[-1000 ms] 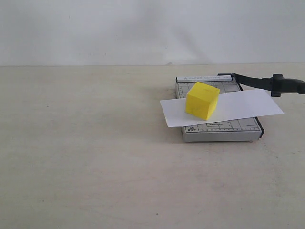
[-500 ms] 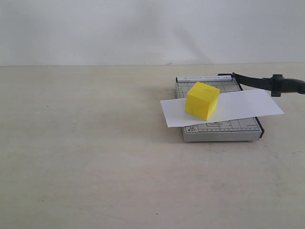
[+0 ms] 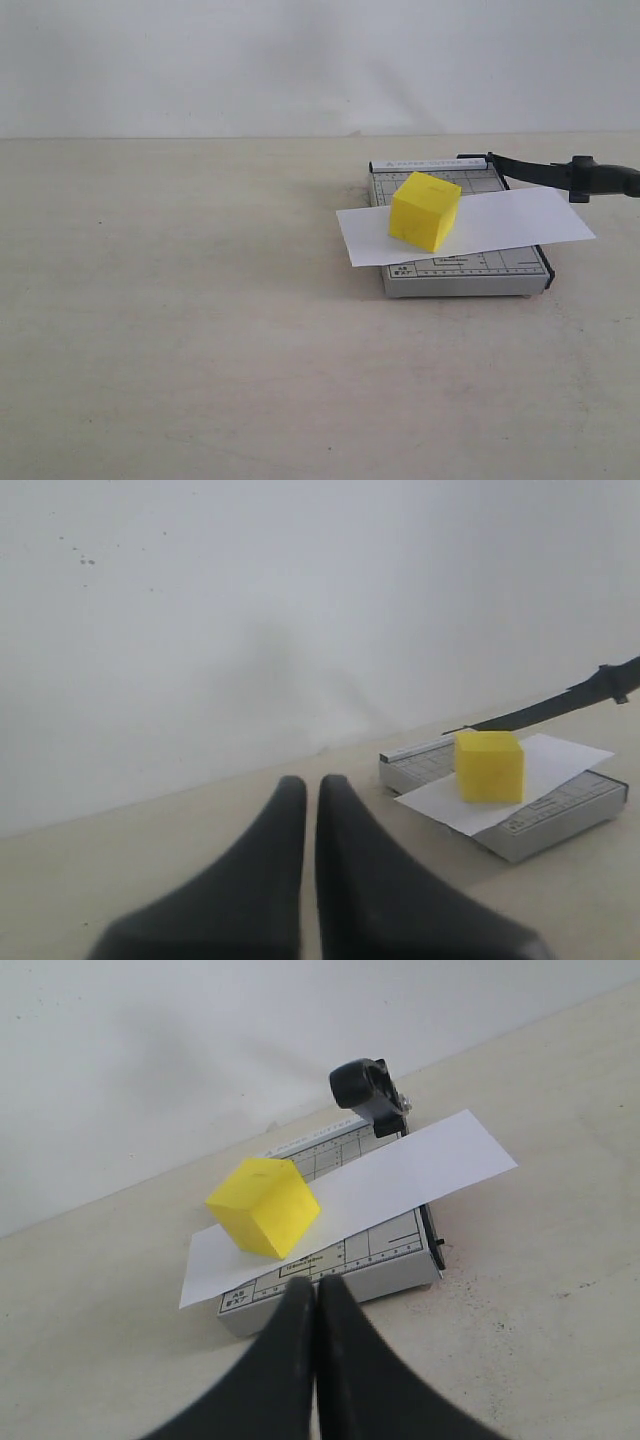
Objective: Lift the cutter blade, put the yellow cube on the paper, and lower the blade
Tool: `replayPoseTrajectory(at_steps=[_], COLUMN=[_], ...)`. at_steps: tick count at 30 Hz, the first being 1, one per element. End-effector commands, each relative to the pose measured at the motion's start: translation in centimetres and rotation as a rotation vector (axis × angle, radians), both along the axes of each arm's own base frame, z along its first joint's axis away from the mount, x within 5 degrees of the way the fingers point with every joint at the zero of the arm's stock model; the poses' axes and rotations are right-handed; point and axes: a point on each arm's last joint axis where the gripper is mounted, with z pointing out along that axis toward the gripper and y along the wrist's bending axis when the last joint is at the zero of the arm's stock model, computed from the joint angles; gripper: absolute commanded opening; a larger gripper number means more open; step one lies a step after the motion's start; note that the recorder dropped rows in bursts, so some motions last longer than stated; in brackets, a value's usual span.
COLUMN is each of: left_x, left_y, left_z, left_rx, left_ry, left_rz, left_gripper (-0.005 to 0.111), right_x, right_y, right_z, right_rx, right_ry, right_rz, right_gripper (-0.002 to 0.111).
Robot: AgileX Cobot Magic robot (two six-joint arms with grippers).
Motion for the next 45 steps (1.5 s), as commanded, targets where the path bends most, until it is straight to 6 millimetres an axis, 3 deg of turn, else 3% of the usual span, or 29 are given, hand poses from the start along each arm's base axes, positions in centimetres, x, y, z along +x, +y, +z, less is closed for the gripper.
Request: replayPoseTrajectory(at_steps=[1, 28, 42, 45], left_x=[0.1, 0.5, 0.5, 0.5], left_y=[0.3, 2.1, 2.2, 2.2], left_z=[0.1, 0.1, 0.1, 0.1], left_rx=[0.003, 0.006, 0.006, 0.006], left_ry=[-0.020, -0.019, -0.019, -0.019], left_rz=[0.053, 0.396, 0.405, 0.405], left_gripper=[0.004, 0.004, 0.004, 0.004], right_x=[0.0, 0.0, 0.0, -0.1], right_y=[0.0, -0.1, -0.1, 0.1], right_z=[-0.1, -0.1, 0.0, 0.8], right_rx=[-0.008, -0.008, 0.062, 0.019], right_ry=[-0.004, -0.009, 0.000, -0.011], right_rz=[-0.002, -0.007, -0.021, 0.010], right_gripper=[0.000, 0.000, 0.000, 0.000])
